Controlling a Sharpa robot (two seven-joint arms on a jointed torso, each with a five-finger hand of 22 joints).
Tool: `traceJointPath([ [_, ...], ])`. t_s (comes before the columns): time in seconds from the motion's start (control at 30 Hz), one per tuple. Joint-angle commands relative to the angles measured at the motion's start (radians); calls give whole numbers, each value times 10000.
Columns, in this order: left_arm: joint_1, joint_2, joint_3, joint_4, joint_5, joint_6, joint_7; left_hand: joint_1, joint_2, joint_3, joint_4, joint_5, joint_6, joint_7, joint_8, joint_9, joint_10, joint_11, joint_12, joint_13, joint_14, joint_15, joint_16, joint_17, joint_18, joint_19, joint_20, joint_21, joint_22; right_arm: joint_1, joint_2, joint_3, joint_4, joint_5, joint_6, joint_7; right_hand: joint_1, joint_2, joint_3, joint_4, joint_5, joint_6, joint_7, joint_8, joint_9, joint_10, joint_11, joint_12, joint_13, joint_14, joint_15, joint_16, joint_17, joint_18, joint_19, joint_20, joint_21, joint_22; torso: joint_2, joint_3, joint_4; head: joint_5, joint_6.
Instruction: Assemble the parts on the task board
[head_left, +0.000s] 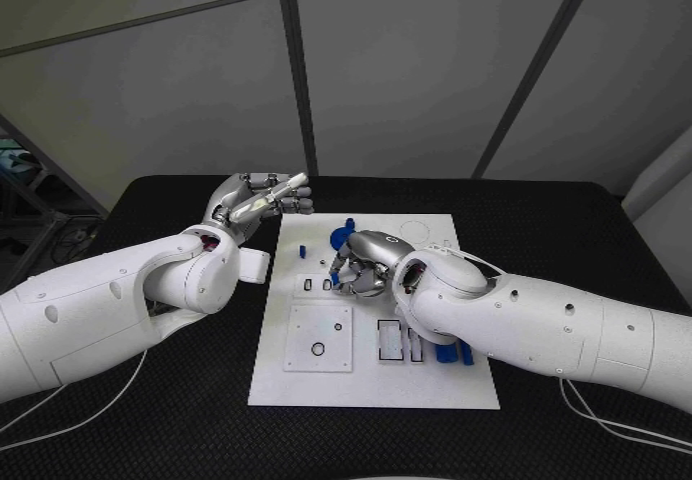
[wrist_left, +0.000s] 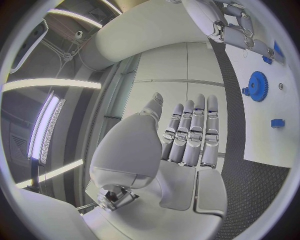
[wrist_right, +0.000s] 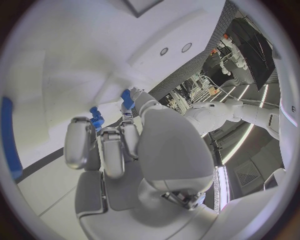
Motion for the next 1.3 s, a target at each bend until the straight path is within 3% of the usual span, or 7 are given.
traceJointPath([
  [0.03, 11, 6, 7, 11, -60, 125, 32, 17, 104, -2, -75, -44, 34, 33, -41, -1, 22, 6, -35, -15, 60, -23, -52, 9, -95, -62, -22, 59, 14, 5, 27, -4, -12, -153, 205, -60, -103, 30, 24, 19, 19, 78, -37, 109, 106, -50, -18, -79, 140, 1041, -52, 50, 2635, -118, -16, -79, 39, -21, 4, 1, 6, 2, -11],
  [1.3, 1, 4, 7, -21, -61, 94, 5, 17, 104, -2, -75, -44, 34, 33, -41, -1, 22, 6, -35, -15, 60, -23, -52, 9, -95, -62, -22, 59, 14, -4, 39, -33, -146, -312, 735, -268, -540, -318, -78, 100, -16, -398, 141, -58, 3, -357, 130, -395, -165, 1030, 67, 30, 2593, -76, -166, 15, -94, -235, -1, -1, 0, -8, -139],
])
